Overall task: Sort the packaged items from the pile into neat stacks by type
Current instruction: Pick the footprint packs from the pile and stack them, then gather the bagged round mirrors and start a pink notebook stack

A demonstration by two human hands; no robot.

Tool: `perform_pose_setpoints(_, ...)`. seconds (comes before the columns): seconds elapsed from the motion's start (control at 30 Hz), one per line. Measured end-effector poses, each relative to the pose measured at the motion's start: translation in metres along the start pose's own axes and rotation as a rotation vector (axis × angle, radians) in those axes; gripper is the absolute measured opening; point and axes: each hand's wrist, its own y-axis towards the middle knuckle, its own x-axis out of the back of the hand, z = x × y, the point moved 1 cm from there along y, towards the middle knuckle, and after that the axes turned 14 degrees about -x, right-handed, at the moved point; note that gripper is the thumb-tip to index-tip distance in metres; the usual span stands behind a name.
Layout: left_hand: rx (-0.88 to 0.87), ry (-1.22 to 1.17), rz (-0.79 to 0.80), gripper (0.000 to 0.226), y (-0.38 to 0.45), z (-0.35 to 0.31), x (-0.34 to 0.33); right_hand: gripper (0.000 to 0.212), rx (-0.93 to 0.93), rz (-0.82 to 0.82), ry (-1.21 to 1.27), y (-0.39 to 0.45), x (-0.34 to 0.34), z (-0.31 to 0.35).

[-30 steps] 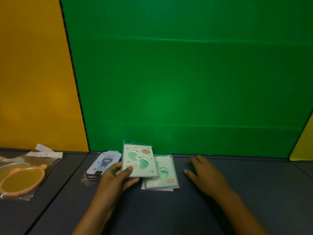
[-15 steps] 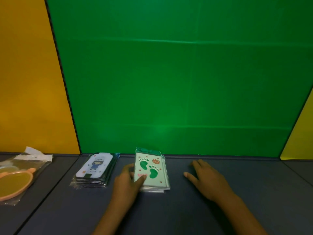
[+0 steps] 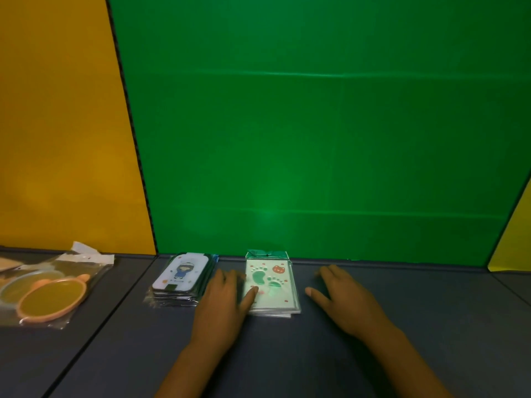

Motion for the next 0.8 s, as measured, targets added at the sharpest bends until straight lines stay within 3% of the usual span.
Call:
perform_pose_setpoints(0.17,-0.133,0.139,-0.015,0.038,-0.014,0.019,0.045,0.055,0.070,-0.041,-0.002,-0.011,0.004,0.034)
perform_pose_setpoints(0.37,-0.109,0.277,-0.017,0.041,-0.052,0.059,0.101,0.051,0.148,-0.083,0.000,-0.033,0.001,0.104)
perform_pose_setpoints(0.8,0.120,0.379,-0.048,0.043,-0.184,0.183,0.232,0.050,0.372,-0.016,0.008,-0.098,-0.039,0.289)
